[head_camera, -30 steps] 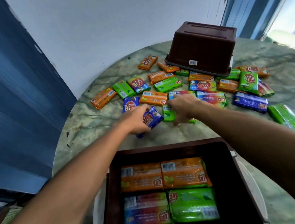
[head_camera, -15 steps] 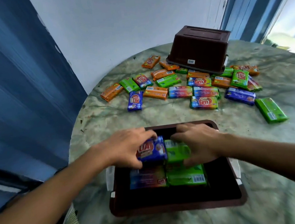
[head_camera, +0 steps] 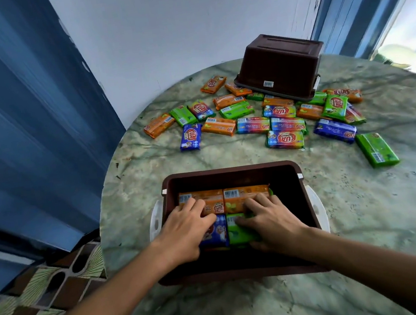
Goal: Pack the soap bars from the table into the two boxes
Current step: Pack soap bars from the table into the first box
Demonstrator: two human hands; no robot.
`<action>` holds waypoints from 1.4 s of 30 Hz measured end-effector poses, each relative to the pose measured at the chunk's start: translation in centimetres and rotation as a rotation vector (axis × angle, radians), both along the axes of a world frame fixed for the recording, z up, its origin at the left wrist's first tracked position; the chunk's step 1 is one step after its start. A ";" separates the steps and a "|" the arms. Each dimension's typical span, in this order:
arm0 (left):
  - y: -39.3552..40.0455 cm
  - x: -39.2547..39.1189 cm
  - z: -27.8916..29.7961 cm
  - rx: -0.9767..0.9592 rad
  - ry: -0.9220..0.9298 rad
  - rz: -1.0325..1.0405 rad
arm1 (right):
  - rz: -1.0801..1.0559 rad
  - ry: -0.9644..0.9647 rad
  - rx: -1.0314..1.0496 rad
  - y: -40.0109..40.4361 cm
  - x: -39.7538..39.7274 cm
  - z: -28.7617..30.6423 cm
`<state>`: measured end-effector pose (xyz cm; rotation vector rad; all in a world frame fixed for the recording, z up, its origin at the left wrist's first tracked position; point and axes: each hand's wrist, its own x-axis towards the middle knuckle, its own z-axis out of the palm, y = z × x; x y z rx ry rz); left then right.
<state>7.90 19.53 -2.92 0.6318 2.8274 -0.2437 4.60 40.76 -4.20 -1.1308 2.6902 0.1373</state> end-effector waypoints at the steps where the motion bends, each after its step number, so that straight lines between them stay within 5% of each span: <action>1: 0.0 -0.2 -0.2 0.000 -0.003 -0.010 | 0.009 -0.001 -0.003 -0.3 0.0 0.0; 9: 2.3 -2.3 -2.2 -0.052 -0.050 -0.040 | -0.029 0.008 0.228 0.9 -1.2 -0.5; 19: 1.4 -2.6 -3.5 -0.088 0.024 -0.077 | -0.059 -0.051 0.145 0.8 -1.6 -1.2; 22: 0.7 -2.5 -4.1 -0.056 0.058 -0.096 | -0.199 -0.257 -0.064 0.8 -1.9 -0.7; 26: 0.8 -2.4 -4.4 -0.014 0.077 -0.079 | -0.790 -0.482 -0.679 0.5 -1.4 -0.7; 33: 1.6 -2.8 -4.4 -0.053 0.051 -0.066 | -1.370 -0.875 -1.140 -2.1 -2.5 -1.6; 37: 1.6 -2.8 -4.7 -0.090 0.034 -0.045 | -1.490 -0.779 -1.217 -3.9 -2.6 -1.7; 42: 1.6 -2.5 -4.4 -0.062 0.013 -0.039 | -1.407 -0.979 -1.310 -2.9 -2.3 -1.5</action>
